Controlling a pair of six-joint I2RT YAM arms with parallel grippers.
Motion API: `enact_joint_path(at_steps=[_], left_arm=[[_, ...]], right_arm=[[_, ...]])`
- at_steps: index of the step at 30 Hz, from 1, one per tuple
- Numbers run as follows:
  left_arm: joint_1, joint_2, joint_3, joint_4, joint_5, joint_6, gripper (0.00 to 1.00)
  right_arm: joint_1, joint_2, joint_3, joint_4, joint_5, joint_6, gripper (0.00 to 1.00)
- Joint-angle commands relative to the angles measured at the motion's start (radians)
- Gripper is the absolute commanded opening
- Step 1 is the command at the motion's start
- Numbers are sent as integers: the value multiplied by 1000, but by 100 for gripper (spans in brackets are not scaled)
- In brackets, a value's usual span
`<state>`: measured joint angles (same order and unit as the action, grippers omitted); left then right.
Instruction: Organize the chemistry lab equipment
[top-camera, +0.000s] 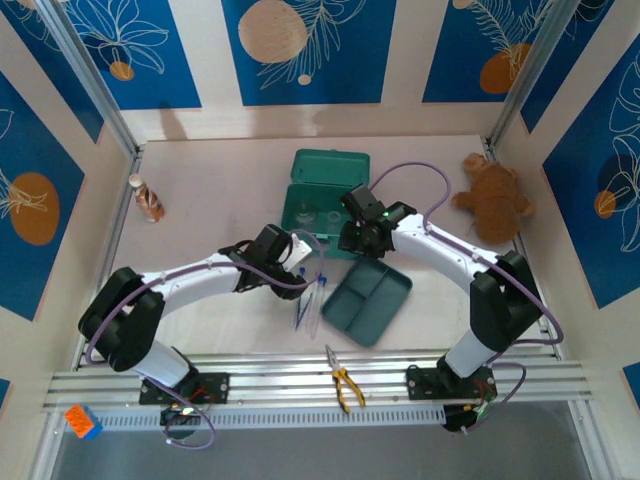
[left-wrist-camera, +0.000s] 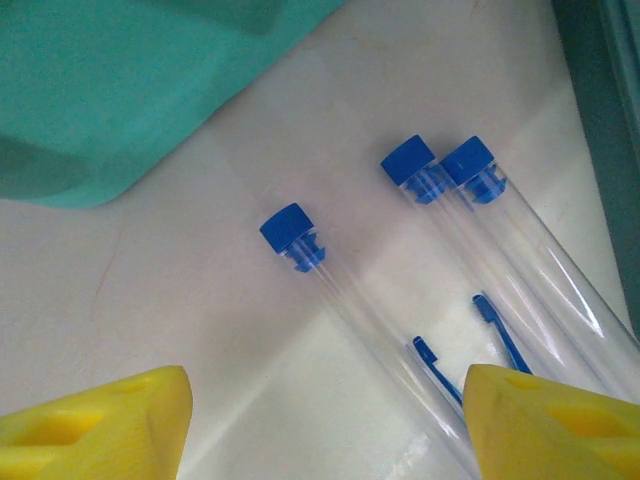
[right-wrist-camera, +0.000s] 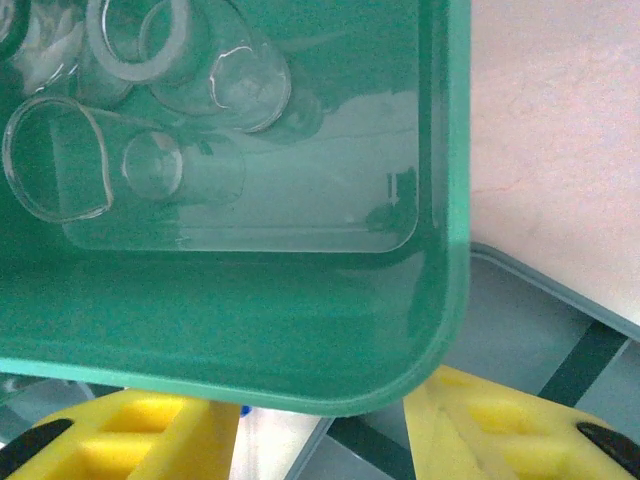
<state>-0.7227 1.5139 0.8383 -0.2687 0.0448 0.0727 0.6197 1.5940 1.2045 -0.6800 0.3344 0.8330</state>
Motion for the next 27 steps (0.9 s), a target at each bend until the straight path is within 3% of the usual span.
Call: enact_joint_path(at_steps=[1, 15, 27], left_arm=[[-13, 22, 6, 4, -23, -34, 72], [-18, 110, 51, -9, -24, -70, 69], [-6, 145, 63, -27, -69, -46, 66]], right_arm=[[-19, 7, 30, 13, -8, -17, 48], [106, -236, -64, -16, 79, 19, 49], [144, -262, -70, -49, 109, 26, 49]])
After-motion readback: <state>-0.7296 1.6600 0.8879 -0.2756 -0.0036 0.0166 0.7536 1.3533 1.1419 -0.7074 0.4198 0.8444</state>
